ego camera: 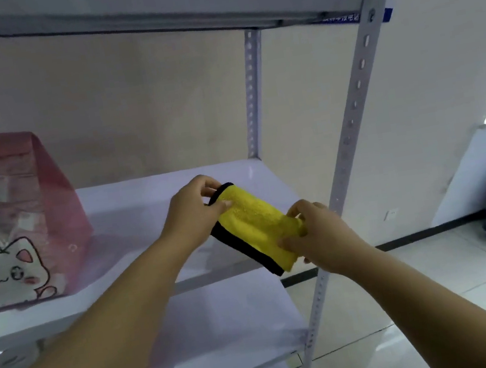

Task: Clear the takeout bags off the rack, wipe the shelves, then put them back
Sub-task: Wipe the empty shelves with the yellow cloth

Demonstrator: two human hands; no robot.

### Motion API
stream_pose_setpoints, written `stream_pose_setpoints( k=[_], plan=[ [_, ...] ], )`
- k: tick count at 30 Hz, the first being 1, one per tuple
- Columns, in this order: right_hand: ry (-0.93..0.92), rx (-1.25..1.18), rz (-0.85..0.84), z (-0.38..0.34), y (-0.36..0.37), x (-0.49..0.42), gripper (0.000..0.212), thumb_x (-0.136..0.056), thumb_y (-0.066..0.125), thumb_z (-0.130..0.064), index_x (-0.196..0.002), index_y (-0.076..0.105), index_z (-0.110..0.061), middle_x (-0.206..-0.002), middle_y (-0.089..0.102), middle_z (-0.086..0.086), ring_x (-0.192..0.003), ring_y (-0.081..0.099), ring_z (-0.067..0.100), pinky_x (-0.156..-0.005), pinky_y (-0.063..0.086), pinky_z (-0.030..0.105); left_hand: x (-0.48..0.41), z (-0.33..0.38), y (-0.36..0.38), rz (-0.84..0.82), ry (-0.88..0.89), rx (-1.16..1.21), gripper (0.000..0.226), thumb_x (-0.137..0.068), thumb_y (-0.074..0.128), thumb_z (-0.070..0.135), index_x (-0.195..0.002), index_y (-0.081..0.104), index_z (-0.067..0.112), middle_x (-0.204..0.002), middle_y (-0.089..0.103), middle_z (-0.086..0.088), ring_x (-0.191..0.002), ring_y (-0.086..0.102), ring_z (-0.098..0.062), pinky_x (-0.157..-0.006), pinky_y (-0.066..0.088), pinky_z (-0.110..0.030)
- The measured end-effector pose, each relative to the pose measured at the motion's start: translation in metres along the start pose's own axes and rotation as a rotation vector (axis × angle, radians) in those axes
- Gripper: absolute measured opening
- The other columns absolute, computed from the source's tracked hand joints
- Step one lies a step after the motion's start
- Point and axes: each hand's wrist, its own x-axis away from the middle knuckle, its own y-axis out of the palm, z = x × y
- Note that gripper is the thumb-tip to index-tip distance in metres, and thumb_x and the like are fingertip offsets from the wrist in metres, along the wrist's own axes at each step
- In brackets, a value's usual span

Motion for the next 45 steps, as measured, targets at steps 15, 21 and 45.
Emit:
stream_pose_setpoints(
  k=[15,21,45],
  plan=[
    [0.162,0.523,0.053,0.008,0.023,-0.053,0.028,-0.09,0.042,-0.039,-0.106,0.05,-0.018,-0.094,0.042,0.004,-0.083,0.041,0.025,-0.066,0.039,0.035,-0.052,-0.029,0.056,-0.276,0.027,-0.41,0.034,-0.076,0.069,0.04,-0.106,0.057,0.029,-0.105,0.036,0.002,-0.105,0.038,-0.022,-0.092,0.039,-0.033],
    [0.009,0.527,0.039,0.01,0.021,-0.05,0.033,-0.093,0.044,-0.04,-0.122,0.047,-0.025,-0.115,0.047,0.002,-0.098,0.052,0.028,-0.074,0.046,0.035,-0.03,-0.021,0.058,-0.402,0.081,-0.428,0.028,-0.077,0.067,0.041,-0.096,0.066,0.021,-0.097,0.065,0.001,-0.091,0.057,-0.015,-0.075,0.047,-0.03],
    [0.066,0.458,0.148,0.005,-0.003,-0.039,0.025,-0.09,0.047,-0.027,-0.11,0.059,-0.02,-0.109,0.055,0.001,-0.092,0.056,0.026,-0.067,0.042,0.03,-0.031,-0.014,0.059,-0.405,0.226,-0.251,0.026,-0.082,0.067,0.031,-0.107,0.067,0.024,-0.107,0.061,0.005,-0.092,0.057,-0.009,-0.081,0.043,-0.021]
  ],
)
